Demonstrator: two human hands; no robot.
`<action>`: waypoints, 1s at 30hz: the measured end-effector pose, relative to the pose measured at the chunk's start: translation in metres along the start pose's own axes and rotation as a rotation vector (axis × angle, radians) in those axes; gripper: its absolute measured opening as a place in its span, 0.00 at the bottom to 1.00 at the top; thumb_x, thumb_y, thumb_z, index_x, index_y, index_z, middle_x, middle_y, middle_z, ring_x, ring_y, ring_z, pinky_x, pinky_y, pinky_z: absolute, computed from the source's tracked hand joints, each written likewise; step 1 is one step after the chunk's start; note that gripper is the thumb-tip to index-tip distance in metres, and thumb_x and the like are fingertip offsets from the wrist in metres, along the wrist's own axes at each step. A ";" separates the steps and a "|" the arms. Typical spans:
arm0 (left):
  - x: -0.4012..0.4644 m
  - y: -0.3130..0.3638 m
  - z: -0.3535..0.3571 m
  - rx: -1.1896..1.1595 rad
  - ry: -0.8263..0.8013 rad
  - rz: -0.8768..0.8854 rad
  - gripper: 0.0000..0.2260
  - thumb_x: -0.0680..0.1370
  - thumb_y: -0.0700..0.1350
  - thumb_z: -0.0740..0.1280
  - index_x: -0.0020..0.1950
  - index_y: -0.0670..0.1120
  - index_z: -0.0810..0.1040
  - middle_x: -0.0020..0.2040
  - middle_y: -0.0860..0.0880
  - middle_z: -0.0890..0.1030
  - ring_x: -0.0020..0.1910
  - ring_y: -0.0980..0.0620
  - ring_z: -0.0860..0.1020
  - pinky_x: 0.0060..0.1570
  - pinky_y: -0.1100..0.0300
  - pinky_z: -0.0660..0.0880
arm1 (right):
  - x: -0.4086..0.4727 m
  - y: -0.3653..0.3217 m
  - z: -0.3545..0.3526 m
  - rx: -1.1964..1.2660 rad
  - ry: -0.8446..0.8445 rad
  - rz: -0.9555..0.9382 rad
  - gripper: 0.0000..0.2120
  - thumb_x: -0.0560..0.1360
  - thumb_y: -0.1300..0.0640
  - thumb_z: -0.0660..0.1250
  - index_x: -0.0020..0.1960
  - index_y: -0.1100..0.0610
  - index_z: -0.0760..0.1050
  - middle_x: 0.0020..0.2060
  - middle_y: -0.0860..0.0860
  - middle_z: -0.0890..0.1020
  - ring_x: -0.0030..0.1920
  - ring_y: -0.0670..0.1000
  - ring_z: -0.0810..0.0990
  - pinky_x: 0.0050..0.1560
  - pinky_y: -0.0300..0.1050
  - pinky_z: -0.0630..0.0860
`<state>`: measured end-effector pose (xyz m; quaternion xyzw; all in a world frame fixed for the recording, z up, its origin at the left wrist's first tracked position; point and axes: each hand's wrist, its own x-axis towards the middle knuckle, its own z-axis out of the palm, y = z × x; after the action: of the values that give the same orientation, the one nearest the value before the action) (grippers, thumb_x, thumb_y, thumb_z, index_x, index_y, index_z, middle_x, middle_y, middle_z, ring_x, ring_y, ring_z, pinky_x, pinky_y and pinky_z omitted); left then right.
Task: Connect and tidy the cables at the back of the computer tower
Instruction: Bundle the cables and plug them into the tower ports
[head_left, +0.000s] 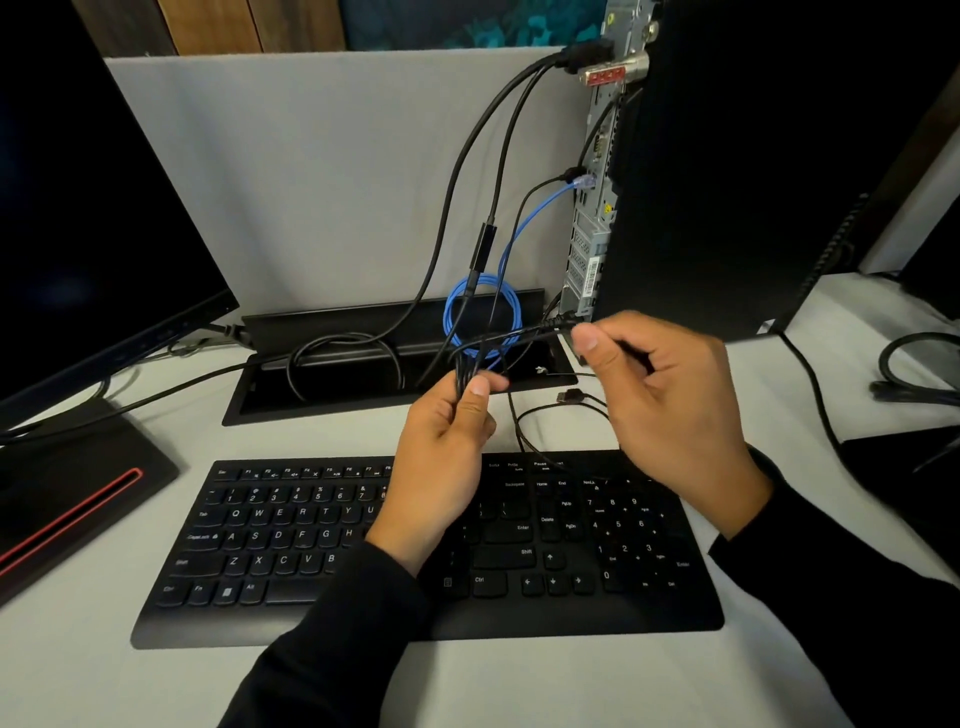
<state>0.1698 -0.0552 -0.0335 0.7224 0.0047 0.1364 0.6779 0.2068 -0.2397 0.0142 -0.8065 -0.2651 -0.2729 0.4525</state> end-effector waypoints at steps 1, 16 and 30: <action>0.000 0.000 0.000 0.005 -0.016 -0.010 0.13 0.87 0.44 0.58 0.48 0.43 0.78 0.29 0.55 0.66 0.30 0.57 0.65 0.34 0.66 0.65 | 0.001 0.003 -0.001 -0.039 0.018 0.006 0.11 0.83 0.56 0.67 0.45 0.58 0.83 0.32 0.49 0.78 0.33 0.46 0.74 0.34 0.41 0.69; 0.005 0.010 0.000 -0.442 0.039 -0.074 0.14 0.87 0.45 0.57 0.41 0.46 0.70 0.26 0.54 0.58 0.25 0.55 0.56 0.34 0.60 0.71 | 0.001 0.051 -0.007 -0.430 -0.054 -0.013 0.11 0.78 0.62 0.69 0.58 0.56 0.85 0.50 0.53 0.78 0.52 0.55 0.72 0.52 0.45 0.70; 0.015 0.009 -0.032 -0.998 -0.033 -0.175 0.16 0.85 0.50 0.59 0.41 0.45 0.76 0.30 0.53 0.64 0.23 0.57 0.61 0.41 0.60 0.76 | 0.003 0.059 -0.014 -0.337 0.035 -0.047 0.22 0.80 0.48 0.71 0.32 0.58 0.74 0.27 0.48 0.72 0.30 0.48 0.69 0.35 0.38 0.64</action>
<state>0.1763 -0.0220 -0.0204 0.3094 -0.0115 0.0532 0.9494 0.2458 -0.2779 -0.0123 -0.8598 -0.2266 -0.3379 0.3087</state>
